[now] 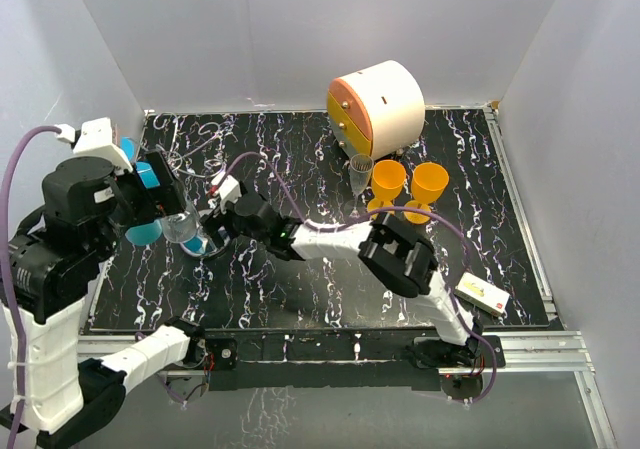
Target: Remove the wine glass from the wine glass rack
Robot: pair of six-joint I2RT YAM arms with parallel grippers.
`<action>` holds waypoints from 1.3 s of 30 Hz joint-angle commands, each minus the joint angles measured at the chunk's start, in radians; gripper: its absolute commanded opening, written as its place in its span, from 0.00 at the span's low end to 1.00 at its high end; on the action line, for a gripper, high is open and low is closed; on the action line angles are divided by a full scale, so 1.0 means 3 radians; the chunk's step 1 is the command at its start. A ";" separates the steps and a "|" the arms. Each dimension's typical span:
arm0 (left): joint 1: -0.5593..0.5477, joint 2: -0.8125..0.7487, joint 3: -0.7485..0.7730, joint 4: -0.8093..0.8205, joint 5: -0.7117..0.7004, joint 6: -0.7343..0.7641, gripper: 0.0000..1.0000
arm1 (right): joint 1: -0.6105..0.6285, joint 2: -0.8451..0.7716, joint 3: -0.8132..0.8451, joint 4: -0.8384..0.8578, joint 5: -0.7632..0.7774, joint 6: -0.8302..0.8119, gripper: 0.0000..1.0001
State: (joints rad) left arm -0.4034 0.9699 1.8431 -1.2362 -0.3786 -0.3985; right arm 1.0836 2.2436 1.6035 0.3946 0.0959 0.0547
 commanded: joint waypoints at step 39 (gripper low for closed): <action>-0.0154 0.0497 -0.0431 -0.0224 -0.0539 0.0660 0.89 | -0.0544 -0.4082 -0.0769 -0.2357 0.1463 -0.0213 0.98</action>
State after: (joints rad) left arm -0.4427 1.1324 1.7233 -1.2751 -0.4980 -0.2089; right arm 0.9207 1.0584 1.3521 -0.3431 0.4549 0.0418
